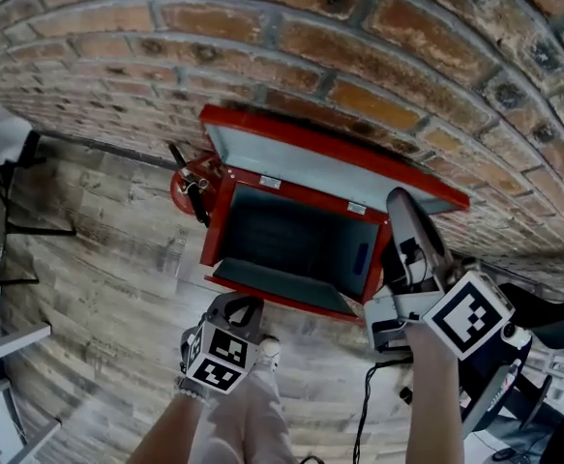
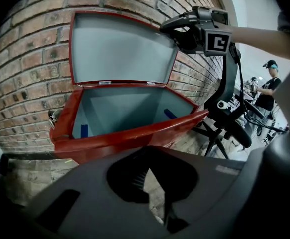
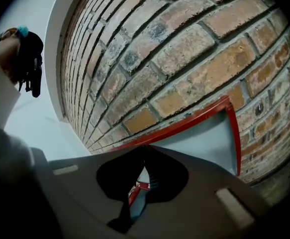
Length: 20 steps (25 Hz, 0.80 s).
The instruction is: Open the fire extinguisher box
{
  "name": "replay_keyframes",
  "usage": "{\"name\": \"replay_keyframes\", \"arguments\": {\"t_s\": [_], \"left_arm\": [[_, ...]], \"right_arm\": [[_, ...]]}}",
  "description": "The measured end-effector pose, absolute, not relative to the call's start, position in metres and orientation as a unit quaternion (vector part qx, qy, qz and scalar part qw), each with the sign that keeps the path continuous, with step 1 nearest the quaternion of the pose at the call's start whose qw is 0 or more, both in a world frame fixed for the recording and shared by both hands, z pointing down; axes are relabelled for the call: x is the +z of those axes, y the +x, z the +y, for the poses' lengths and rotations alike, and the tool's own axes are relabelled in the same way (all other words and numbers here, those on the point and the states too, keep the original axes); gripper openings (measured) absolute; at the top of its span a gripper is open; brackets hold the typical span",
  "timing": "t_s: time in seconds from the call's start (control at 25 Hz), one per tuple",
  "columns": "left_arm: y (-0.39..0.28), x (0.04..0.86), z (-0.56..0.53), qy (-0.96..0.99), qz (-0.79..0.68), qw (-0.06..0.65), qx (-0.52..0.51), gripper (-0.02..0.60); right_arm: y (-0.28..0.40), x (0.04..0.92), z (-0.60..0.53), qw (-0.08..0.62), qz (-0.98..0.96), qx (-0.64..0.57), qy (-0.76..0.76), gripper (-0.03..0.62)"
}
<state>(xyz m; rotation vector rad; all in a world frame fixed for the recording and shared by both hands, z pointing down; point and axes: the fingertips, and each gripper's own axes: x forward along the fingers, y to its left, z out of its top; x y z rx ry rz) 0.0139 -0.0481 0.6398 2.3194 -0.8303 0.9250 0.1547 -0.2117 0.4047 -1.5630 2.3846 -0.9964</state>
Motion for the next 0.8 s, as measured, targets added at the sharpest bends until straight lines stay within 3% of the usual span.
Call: {"name": "replay_keyframes", "arguments": {"t_s": [0.32,0.44,0.64,0.8], "left_arm": [[0.012,0.64,-0.046,0.852,-0.306,0.254,0.341,0.003],[0.012,0.64,-0.045,0.852,-0.306,0.254,0.341,0.003],[0.01,0.64,-0.046,0.853,-0.306,0.252,0.339,0.003],[0.009,0.64,-0.045,0.854,-0.306,0.25,0.339,0.003]], "right_arm": [[0.148,0.419,-0.204,0.023,0.802,-0.328,-0.499,-0.005],[0.132,0.446,-0.186,-0.035,0.824,-0.324,-0.463,0.002],[0.095,0.504,-0.142,-0.147,0.852,-0.337,-0.371,0.097],[0.074,0.543,-0.109,-0.225,0.862,-0.339,-0.302,0.103]]}}
